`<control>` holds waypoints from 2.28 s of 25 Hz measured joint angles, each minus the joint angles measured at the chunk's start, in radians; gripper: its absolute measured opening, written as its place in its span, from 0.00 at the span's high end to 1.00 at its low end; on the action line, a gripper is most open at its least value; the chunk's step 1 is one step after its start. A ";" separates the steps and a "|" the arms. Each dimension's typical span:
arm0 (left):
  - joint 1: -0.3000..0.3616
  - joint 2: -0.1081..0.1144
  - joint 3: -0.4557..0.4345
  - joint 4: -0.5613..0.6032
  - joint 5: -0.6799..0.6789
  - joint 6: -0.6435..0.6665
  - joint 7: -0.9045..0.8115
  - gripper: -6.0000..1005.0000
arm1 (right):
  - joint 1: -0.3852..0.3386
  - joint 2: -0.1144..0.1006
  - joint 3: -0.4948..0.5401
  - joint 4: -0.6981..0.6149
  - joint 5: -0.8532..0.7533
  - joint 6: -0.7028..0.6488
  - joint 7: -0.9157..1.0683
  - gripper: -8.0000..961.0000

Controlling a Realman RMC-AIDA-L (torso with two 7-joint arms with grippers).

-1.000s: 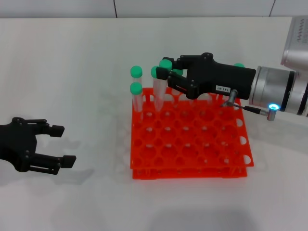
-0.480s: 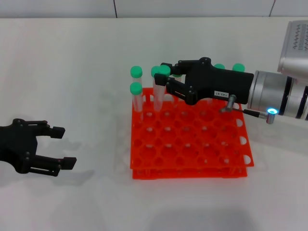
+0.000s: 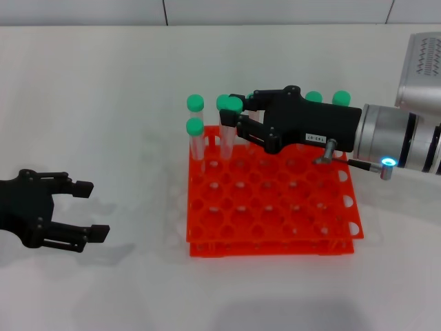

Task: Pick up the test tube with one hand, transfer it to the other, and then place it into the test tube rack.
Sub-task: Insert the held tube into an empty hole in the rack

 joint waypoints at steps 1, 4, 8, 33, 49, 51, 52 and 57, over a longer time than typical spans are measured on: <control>0.000 -0.001 0.000 0.000 0.000 0.000 0.002 0.11 | 0.000 0.000 0.000 0.000 0.000 0.001 0.000 0.72; 0.001 -0.002 0.000 0.000 0.000 0.000 0.004 0.11 | 0.000 0.000 -0.001 0.000 0.000 0.006 0.000 0.72; 0.002 -0.002 0.000 -0.002 0.001 0.000 0.004 0.11 | 0.000 0.000 -0.002 0.000 0.000 0.014 0.004 0.72; -0.004 -0.008 0.000 -0.014 0.002 -0.002 0.005 0.11 | 0.000 0.000 -0.013 0.016 0.000 0.051 0.002 0.72; -0.004 -0.008 0.000 -0.014 0.003 -0.006 0.007 0.11 | 0.000 0.000 -0.015 0.015 0.000 0.059 0.003 0.72; -0.004 -0.008 0.000 -0.015 0.003 -0.006 0.007 0.11 | 0.000 0.000 -0.018 0.015 0.000 0.059 0.003 0.72; -0.004 -0.008 0.000 -0.015 0.003 -0.006 0.007 0.11 | 0.000 0.000 -0.021 0.015 0.000 0.059 0.004 0.72; -0.004 -0.008 0.000 -0.015 0.003 -0.006 0.007 0.11 | 0.003 0.000 -0.027 0.015 0.000 0.060 0.005 0.72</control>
